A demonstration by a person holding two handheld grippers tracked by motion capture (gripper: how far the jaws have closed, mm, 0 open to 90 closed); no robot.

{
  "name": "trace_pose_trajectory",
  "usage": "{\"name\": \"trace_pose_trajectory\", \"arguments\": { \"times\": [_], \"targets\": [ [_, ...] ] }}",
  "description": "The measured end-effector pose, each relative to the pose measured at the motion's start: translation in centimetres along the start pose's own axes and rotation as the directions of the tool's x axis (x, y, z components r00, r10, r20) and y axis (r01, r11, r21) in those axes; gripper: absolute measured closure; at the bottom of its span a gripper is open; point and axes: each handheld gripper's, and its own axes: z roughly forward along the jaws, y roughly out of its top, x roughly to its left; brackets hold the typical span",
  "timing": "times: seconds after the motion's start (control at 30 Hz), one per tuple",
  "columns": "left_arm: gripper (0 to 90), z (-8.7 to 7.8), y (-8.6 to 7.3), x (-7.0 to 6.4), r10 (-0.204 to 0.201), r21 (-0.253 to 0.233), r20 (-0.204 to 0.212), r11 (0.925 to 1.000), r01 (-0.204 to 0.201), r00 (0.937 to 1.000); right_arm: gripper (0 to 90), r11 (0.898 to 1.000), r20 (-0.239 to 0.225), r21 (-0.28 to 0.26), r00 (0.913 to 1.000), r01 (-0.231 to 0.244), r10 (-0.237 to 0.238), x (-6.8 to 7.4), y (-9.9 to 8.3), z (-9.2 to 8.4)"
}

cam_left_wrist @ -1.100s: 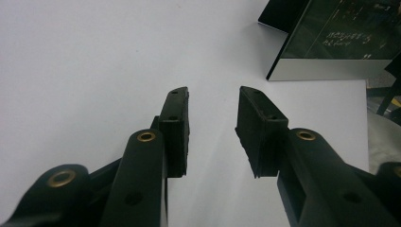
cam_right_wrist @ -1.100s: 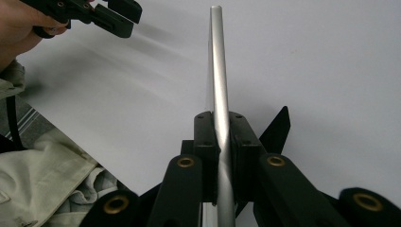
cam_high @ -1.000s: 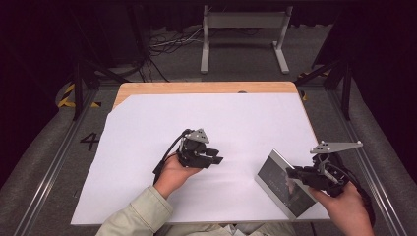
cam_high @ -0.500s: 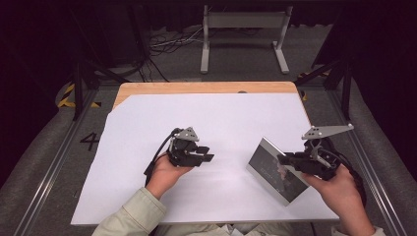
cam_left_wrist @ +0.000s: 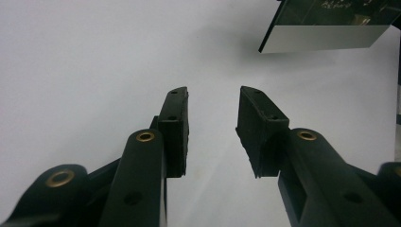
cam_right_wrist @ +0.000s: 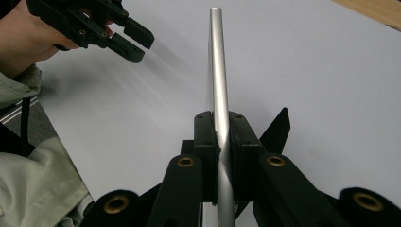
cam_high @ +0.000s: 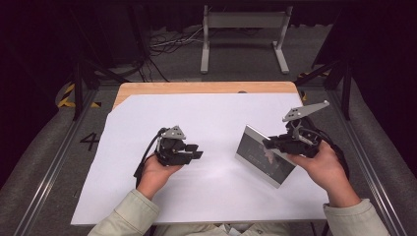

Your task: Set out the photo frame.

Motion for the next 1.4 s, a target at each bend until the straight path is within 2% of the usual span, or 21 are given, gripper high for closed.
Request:
{"name": "trace_pose_trajectory", "arguments": {
  "times": [0.1, 0.3, 0.4, 0.7, 0.87, 1.0, 1.17, 1.4],
  "targets": [
    [64.2, -0.2, -0.1, 0.0, -0.001, -0.005, -0.005, 1.0000, 0.001, 1.0000, 83.6, 1.000, -0.018, 0.004, 0.9997, 0.014, -0.014, -0.4, 0.7, 0.6],
    [64.2, -0.5, -0.4, 0.1, -0.013, -0.007, -0.015, 0.9999, 0.013, 0.9998, 83.6, 0.997, -0.037, 0.009, 0.9961, 0.081, -0.081, -1.2, 1.9, 1.4],
    [64.2, -0.6, -0.5, 0.2, -0.013, -0.006, -0.015, 0.9999, 0.013, 0.9998, 83.6, 0.992, -0.057, 0.015, 0.9911, 0.121, -0.120, -1.4, 2.4, 1.8],
    [64.2, -0.5, -0.4, 0.3, -0.015, -0.006, -0.010, 0.9999, 0.015, 0.9998, 83.6, 0.981, -0.130, 0.038, 0.9743, 0.190, -0.184, -1.8, 3.5, 2.9],
    [64.2, -0.4, -0.4, 0.3, -0.017, -0.001, -0.012, 0.9999, 0.017, 0.9998, 83.6, 0.974, -0.194, 0.052, 0.9591, 0.220, -0.206, -2.4, 4.2, 3.8],
    [64.2, -0.3, -0.4, 0.4, -0.016, 0.003, -0.006, 0.9999, 0.016, 0.9999, 83.6, 0.962, -0.226, 0.061, 0.9427, 0.265, -0.245, -2.9, 4.6, 4.7],
    [64.1, -0.2, -0.4, 0.4, -0.016, 0.007, -0.006, 0.9998, 0.016, 0.9998, 83.6, 0.958, -0.258, 0.061, 0.9316, 0.280, -0.256, -3.4, 5.2, 5.2],
    [64.1, -0.1, -0.4, 0.4, -0.017, 0.008, -0.003, 0.9998, 0.017, 0.9998, 83.6, 0.941, -0.313, 0.063, 0.9013, 0.334, -0.299, -4.2, 5.6, 6.1]
  ]
}}
